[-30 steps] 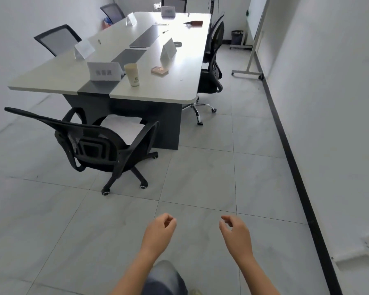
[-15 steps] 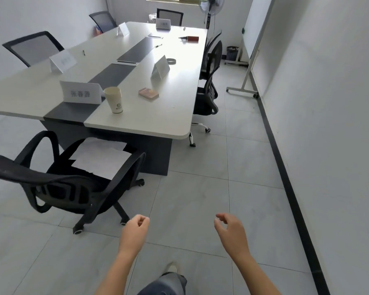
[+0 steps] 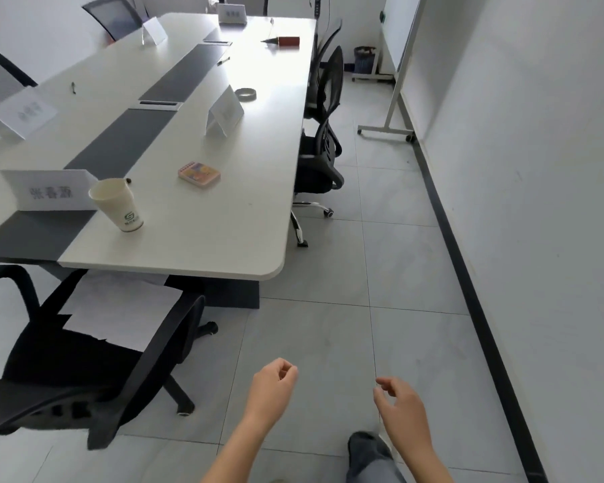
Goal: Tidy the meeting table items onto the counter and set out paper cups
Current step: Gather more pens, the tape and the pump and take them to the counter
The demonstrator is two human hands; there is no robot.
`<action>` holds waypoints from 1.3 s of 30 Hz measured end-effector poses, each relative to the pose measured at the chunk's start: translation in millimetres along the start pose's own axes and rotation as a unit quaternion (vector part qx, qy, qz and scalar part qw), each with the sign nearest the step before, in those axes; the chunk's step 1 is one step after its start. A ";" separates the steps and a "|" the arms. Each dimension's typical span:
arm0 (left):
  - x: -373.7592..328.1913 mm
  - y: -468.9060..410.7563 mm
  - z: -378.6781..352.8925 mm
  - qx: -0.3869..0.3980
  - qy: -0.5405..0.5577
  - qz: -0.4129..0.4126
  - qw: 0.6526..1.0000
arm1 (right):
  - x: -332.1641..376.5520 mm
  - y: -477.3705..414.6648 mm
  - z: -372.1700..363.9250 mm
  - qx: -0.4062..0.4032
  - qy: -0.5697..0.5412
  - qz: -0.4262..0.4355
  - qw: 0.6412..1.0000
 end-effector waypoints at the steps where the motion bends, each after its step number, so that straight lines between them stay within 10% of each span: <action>1: -13.5 -9.2 -4.2 -0.008 0.003 -0.002 1.000 | -3.6 -16.9 8.3 -0.003 0.000 0.006 1.000; 12: -186.6 -66.9 -119.1 -0.013 0.003 -0.039 0.999 | -40.3 -206.6 152.6 -0.063 -0.005 0.079 0.995; 22: -257.8 -155.7 -127.1 -0.089 0.044 0.024 0.995 | -91.1 -325.8 177.3 -0.022 -0.010 0.027 0.999; 39: -527.4 -387.5 -170.7 0.001 0.024 -0.018 1.000 | -89.1 -622.8 212.8 -0.007 0.018 0.002 1.000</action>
Point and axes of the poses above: each hand's wrist, its own y-axis away from the middle knuckle, its own z-axis out of the back of the hand, x = y × z, the point moved 8 cm from there along -y, towards the middle knuckle, and after that the axes turned 15 degrees about z, right-handed, at the moved point
